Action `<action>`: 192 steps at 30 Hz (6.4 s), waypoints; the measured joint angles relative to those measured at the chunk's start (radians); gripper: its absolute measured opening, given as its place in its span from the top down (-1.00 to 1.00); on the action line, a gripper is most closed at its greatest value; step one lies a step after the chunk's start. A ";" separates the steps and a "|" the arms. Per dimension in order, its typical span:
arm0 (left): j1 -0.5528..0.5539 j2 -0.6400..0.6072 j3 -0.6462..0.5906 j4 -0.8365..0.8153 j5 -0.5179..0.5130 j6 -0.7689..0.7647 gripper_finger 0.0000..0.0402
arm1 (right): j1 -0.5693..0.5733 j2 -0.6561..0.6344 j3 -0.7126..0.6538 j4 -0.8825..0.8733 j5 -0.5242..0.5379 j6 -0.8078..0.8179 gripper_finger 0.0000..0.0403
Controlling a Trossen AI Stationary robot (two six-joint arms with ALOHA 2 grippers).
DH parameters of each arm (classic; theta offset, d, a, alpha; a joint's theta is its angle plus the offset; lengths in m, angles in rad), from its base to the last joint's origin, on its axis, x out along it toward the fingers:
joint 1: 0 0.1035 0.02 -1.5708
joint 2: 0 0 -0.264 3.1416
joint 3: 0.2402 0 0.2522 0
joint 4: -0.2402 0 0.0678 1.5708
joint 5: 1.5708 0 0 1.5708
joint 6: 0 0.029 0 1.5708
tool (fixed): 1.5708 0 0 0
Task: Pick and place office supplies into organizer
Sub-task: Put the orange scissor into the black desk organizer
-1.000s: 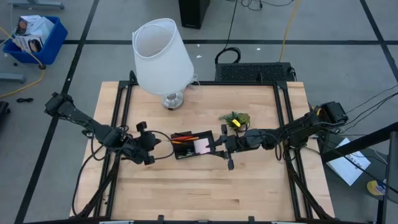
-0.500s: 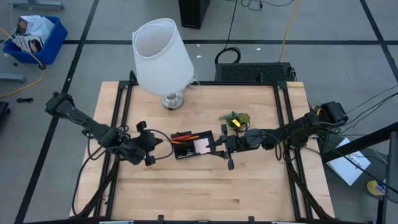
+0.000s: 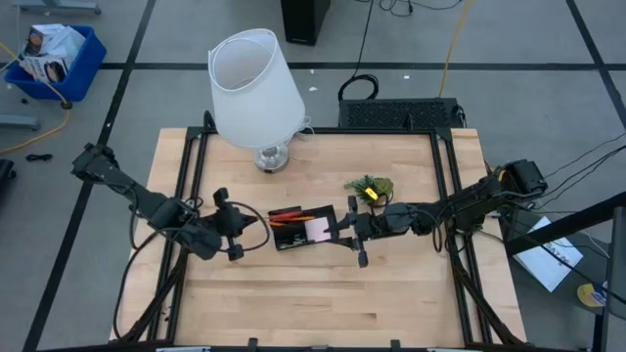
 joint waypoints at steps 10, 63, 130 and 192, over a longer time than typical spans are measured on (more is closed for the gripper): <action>-0.001 0.000 0.023 0.073 -0.071 0.056 0.98 | 0.000 0.000 0.000 -0.004 0.000 0.000 0.49; -0.036 -0.024 0.023 0.471 -0.015 0.222 0.97 | -0.118 0.232 0.041 0.318 -0.004 -0.026 -0.38; -0.246 -0.267 -0.046 0.037 -0.087 0.048 -0.08 | -0.100 0.197 0.773 -1.462 0.049 0.191 0.88; -0.285 -0.071 -0.046 0.049 -0.132 -0.031 -0.08 | 0.053 0.241 0.289 -0.754 0.418 0.180 0.26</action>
